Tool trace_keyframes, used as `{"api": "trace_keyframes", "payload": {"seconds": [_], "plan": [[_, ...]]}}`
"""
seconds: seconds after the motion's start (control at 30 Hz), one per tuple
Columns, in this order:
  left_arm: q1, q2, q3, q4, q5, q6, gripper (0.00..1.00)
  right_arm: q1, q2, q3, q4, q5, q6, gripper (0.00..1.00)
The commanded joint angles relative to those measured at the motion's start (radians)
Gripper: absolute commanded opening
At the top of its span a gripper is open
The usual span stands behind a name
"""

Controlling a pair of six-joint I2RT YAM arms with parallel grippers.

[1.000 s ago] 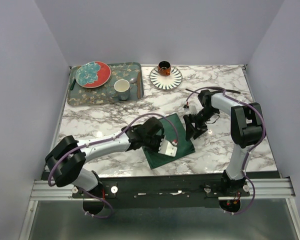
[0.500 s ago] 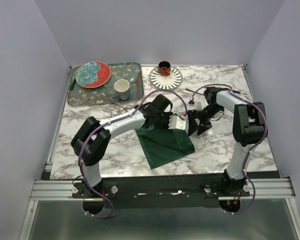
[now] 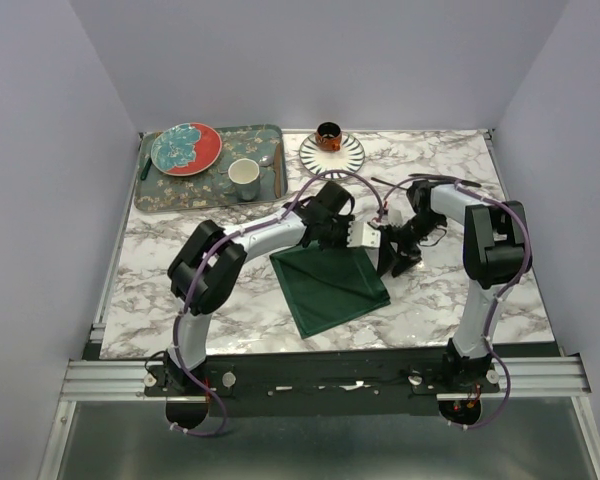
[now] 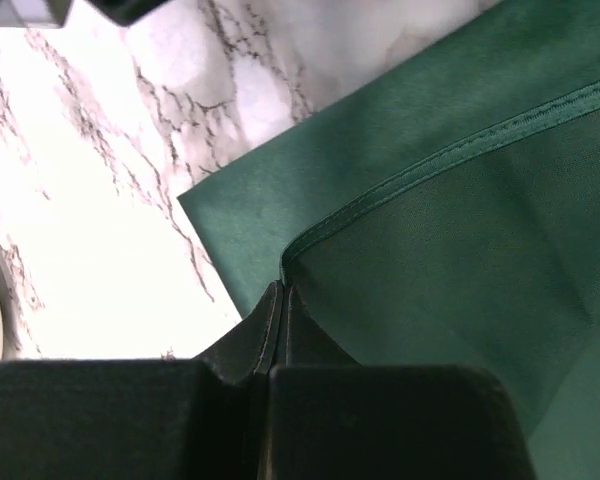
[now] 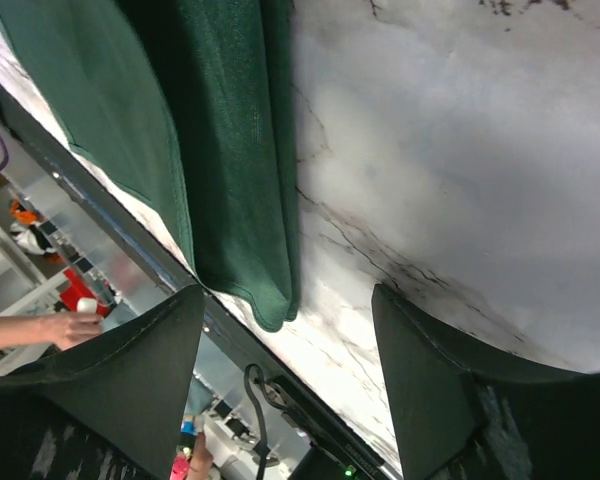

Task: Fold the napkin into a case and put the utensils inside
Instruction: Fold the top corner of the square-folded napkin at the center of the board.

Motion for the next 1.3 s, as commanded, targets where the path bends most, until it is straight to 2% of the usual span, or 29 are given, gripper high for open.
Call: {"api": "trace_keyframes", "payload": {"seconds": [0.0, 0.6, 0.7, 0.73, 0.8, 0.83, 0.93, 1.0, 1.03, 1.13, 1.27], "plan": [[0.018, 0.045, 0.059, 0.053, -0.025, -0.020, 0.00, -0.003, 0.023, -0.018, -0.001, -0.041, 0.004, 0.76], [0.034, 0.119, 0.119, 0.107, -0.069, -0.026, 0.00, -0.003, 0.057, -0.035, 0.013, -0.041, 0.008, 0.74], [0.034, 0.122, 0.139, 0.078, -0.066, -0.033, 0.11, -0.003, 0.057, -0.035, 0.009, -0.038, 0.010, 0.74], [0.034, 0.117, 0.145, 0.072, -0.066, -0.038, 0.23, -0.003, 0.053, -0.037, 0.009, -0.037, 0.008, 0.74], [0.037, 0.108, 0.161, 0.054, -0.063, -0.064, 0.33, -0.003, 0.046, -0.035, 0.008, -0.027, 0.005, 0.74], [0.042, 0.094, 0.165, 0.049, -0.060, -0.078, 0.44, -0.003, 0.042, -0.040, 0.005, -0.024, 0.007, 0.74], [0.056, 0.067, 0.190, 0.021, -0.045, -0.129, 0.56, -0.003, 0.036, -0.047, 0.005, -0.012, 0.005, 0.75], [0.070, 0.051, 0.207, -0.009, -0.026, -0.168, 0.61, -0.004, 0.030, -0.053, 0.005, -0.004, 0.004, 0.76], [0.076, 0.035, 0.211, -0.019, -0.017, -0.181, 0.69, -0.003, 0.028, -0.055, 0.006, -0.001, 0.004, 0.76], [0.097, 0.008, 0.213, -0.055, 0.006, -0.233, 0.75, -0.004, 0.022, -0.064, 0.009, 0.000, 0.001, 0.76], [0.125, -0.038, 0.201, -0.100, 0.035, -0.296, 0.76, -0.006, 0.017, -0.066, 0.008, 0.005, 0.002, 0.77]]}}
